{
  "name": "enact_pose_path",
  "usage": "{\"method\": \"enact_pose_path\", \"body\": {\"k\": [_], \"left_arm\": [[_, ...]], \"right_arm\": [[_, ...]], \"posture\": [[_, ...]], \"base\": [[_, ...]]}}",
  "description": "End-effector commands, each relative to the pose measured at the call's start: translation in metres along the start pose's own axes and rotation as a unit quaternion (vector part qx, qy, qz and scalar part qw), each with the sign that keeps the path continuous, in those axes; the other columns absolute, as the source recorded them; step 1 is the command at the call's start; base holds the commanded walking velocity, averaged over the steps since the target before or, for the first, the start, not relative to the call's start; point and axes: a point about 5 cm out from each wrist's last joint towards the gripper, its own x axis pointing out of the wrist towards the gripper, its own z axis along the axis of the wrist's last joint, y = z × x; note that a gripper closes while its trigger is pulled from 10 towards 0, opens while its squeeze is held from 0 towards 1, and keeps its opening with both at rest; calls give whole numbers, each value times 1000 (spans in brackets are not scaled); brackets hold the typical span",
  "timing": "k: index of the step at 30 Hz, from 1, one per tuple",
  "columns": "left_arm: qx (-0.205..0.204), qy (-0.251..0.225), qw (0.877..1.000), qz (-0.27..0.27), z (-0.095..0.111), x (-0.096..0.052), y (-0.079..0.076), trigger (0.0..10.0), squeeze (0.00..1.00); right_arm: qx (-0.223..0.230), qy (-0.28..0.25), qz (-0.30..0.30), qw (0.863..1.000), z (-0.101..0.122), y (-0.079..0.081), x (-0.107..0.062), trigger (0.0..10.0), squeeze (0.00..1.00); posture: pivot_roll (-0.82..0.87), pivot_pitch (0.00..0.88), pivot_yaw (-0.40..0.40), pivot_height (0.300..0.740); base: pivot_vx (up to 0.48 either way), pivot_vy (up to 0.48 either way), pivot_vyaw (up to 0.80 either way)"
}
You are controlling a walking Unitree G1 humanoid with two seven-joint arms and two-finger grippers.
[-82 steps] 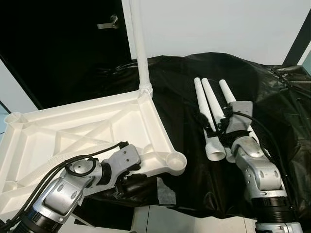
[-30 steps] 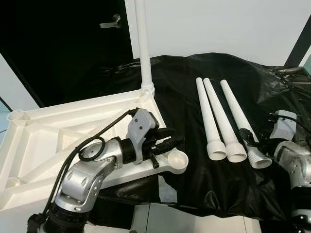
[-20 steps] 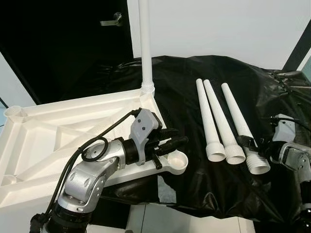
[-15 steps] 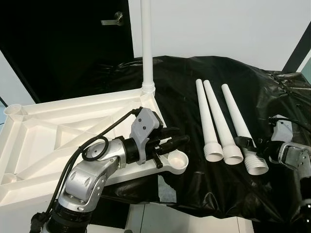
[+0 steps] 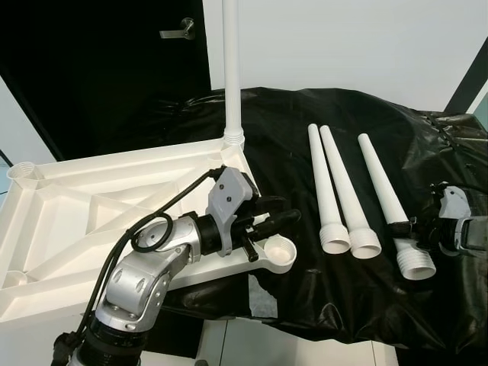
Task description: Building children table
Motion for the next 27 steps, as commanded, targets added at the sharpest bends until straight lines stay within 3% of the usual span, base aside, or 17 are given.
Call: {"method": "enact_pose_path", "body": {"k": [1,2,5,6,11,13,16,22,24,27], "left_arm": [[3,2,999,37,1,0,5,10000,0],[1,3,999,40,1,-1,6,10000,0],[-2,3,999,43,1,-1,7,10000,0],[-12,3,999,46,0,-2,9,10000,0],[-29,-4,999,46,1,-2,14,10000,0],[-19,-5,999,50,2,-2,17,10000,0],[-43,-2,997,68,2,2,31,10000,0],[-49,-14,996,75,4,5,40,10000,0],[-75,-30,994,73,6,10,50,10000,0],[-88,-37,993,69,7,13,54,10000,0]], "right_arm": [[-6,-3,-1,1000,1,0,1,3686,0],[-14,-43,3,999,9,4,1,10000,0],[-21,-68,7,997,14,7,0,10000,0],[-20,-105,26,994,19,16,-2,10000,0],[-5,-152,70,986,24,27,-5,10000,0],[-5,-189,84,978,29,34,-7,10000,0],[-12,-250,89,964,35,44,-8,10000,0],[-28,-302,92,949,37,55,-7,10000,0],[-37,-368,80,926,43,67,-9,10000,0],[-39,-389,83,917,45,73,-10,10000,0]], "posture": [[11,0,-41,740],[17,0,-39,740],[17,0,-39,740],[18,0,-33,740],[15,0,-23,740],[12,0,-11,740],[8,0,3,740],[4,0,16,740],[0,0,29,740],[-2,0,34,740]], "base": [[0,0,0],[0,0,0],[0,0,0],[0,0,0],[0,0,0],[0,0,0],[0,0,0],[0,0,0],[0,0,0],[0,0,0]]}}
